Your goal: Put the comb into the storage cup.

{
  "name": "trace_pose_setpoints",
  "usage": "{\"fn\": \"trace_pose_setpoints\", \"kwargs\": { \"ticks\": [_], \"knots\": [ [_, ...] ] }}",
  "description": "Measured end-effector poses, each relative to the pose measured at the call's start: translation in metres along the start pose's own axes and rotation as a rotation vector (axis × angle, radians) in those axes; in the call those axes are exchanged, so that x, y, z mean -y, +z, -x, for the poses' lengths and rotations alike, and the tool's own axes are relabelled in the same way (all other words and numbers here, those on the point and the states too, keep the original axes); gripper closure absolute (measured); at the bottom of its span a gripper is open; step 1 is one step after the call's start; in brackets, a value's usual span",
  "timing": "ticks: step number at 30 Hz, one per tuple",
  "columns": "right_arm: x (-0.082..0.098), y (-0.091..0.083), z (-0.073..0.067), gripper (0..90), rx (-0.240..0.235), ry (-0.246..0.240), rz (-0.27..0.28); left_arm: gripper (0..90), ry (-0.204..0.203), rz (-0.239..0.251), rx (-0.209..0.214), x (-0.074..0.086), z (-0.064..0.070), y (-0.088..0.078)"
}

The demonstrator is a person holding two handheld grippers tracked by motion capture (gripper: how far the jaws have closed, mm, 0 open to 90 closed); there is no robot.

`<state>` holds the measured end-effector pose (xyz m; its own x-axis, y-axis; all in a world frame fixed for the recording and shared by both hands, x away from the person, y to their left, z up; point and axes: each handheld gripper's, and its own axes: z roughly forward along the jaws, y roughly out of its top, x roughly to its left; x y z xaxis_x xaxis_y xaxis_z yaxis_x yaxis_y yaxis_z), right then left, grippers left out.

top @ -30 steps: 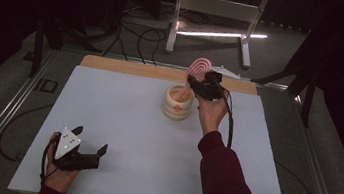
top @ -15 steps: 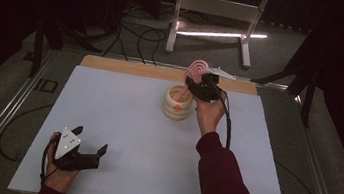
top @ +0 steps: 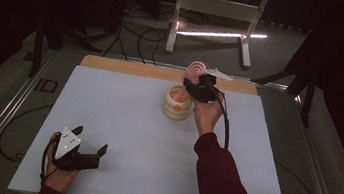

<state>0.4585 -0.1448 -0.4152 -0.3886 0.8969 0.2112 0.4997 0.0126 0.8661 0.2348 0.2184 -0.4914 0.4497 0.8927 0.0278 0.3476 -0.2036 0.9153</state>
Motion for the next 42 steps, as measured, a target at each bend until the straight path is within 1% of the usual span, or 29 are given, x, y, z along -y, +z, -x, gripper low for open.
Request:
{"fn": "trace_pose_setpoints", "kwargs": {
  "ticks": [6, 14, 42],
  "knots": [
    [0.002, 0.001, -0.001, 64.0, -0.002, 0.005, 0.003, 0.7, 0.001, 0.0, 0.001, 0.0, 0.0, 0.0],
    [0.005, 0.002, 0.001, 64.0, 0.013, 0.017, 0.005, 0.7, 0.003, -0.001, 0.001, 0.0, 0.0, 0.0],
    [0.013, 0.008, 0.003, 64.0, 0.011, 0.056, 0.009, 0.7, 0.003, -0.005, 0.002, 0.0, 0.0, 0.0]
  ]
}}
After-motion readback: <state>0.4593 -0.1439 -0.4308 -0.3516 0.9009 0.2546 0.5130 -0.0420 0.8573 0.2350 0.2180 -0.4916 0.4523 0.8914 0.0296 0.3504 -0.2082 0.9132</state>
